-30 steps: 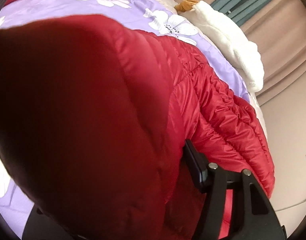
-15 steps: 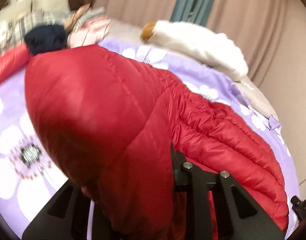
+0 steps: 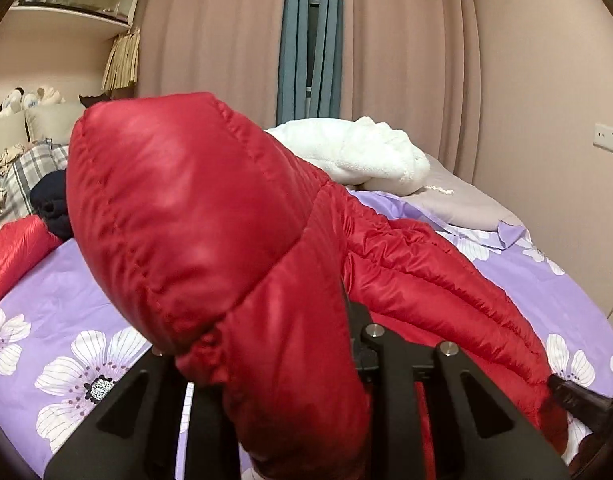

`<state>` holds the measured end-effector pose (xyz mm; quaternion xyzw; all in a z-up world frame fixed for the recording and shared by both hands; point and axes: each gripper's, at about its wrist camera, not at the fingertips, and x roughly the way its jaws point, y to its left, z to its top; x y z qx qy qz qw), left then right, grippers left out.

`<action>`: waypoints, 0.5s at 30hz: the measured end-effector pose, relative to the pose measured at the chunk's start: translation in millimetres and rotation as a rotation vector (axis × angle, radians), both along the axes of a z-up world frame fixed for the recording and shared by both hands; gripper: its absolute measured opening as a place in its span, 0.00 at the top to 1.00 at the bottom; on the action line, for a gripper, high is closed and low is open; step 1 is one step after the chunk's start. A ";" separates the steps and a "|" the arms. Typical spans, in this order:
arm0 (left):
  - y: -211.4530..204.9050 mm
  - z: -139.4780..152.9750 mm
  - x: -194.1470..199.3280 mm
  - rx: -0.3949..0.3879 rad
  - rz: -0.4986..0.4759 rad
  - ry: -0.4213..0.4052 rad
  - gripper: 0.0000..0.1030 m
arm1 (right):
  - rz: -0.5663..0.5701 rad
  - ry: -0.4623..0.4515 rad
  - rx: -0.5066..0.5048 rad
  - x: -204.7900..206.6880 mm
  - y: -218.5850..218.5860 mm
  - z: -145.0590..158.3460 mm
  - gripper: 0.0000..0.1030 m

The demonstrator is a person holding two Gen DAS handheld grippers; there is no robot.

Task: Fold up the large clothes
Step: 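Fold the lifted jacket side over toward the right tool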

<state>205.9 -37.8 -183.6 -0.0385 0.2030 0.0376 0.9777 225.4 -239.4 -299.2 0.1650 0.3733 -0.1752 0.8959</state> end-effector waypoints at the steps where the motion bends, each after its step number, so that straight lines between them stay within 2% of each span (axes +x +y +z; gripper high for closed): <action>1: 1.5 -4.5 5.7 -0.031 0.004 0.019 0.76 | 0.008 0.001 -0.025 1.3 4.2 -3.3 0.64; 3: 19.3 -12.3 16.5 -0.108 0.022 0.071 0.72 | 0.023 0.004 -0.032 3.8 7.4 -8.6 0.64; 6: 56.2 -34.5 31.5 -0.286 0.074 0.176 0.68 | 0.034 0.021 -0.021 7.9 7.5 -14.7 0.64; 7: 61.2 -41.6 34.5 -0.319 0.079 0.198 0.65 | 0.035 0.022 -0.023 9.0 7.6 -16.0 0.64; 9: 78.3 -67.5 51.2 -0.403 0.073 0.315 0.62 | 0.042 0.024 -0.016 11.4 7.0 -16.8 0.64; 10: 78.7 -74.2 56.8 -0.423 0.067 0.342 0.61 | 0.043 0.026 -0.010 12.7 6.7 -17.8 0.64; 12: 91.8 -88.4 63.0 -0.522 0.049 0.351 0.53 | 0.047 0.027 -0.010 13.4 7.4 -18.7 0.64; 13: 99.7 -95.6 64.9 -0.591 0.045 0.356 0.48 | 0.053 0.031 -0.022 14.8 8.3 -19.3 0.64; 15: 121.1 -108.1 73.2 -0.798 0.046 0.392 0.41 | 0.063 0.039 -0.045 16.0 10.7 -20.2 0.64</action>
